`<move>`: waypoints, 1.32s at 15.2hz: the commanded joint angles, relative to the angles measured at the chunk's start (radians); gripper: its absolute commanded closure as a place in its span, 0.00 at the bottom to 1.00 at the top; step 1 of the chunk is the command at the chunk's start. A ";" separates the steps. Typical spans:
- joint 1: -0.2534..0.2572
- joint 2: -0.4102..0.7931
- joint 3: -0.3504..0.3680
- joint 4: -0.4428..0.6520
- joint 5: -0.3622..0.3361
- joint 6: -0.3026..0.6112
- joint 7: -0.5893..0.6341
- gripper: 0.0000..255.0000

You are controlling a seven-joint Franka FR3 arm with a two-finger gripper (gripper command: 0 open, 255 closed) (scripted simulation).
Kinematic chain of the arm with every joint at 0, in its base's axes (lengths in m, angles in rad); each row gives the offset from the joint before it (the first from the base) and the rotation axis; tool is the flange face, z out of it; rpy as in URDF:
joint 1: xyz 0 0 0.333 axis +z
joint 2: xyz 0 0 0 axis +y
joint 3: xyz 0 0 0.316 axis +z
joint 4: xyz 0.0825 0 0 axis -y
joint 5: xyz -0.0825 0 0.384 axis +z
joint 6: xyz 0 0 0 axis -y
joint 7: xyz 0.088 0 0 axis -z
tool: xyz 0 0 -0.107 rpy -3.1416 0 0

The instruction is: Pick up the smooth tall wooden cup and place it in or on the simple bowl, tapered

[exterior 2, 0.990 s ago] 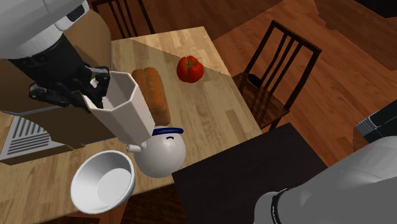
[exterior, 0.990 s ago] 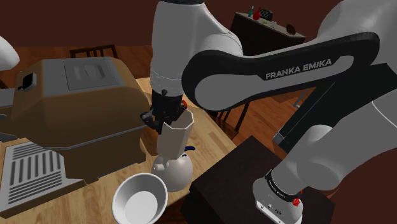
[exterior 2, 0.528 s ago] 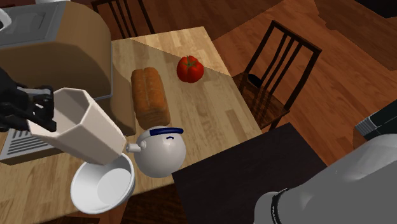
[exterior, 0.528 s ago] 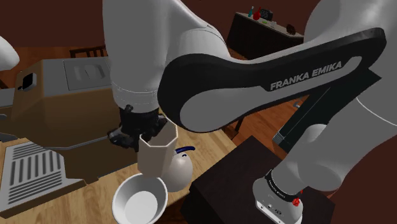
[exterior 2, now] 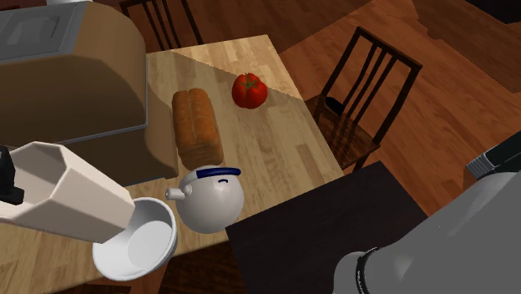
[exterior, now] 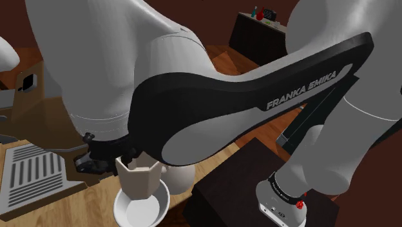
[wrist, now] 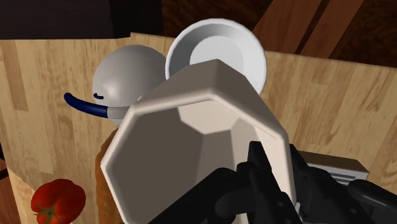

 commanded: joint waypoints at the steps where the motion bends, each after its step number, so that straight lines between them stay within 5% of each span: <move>1: 0.002 0.009 -0.001 -0.016 -0.009 0.022 0.008 1.00; 20: 0.034 0.134 -0.034 -0.150 -0.132 0.240 0.101 1.00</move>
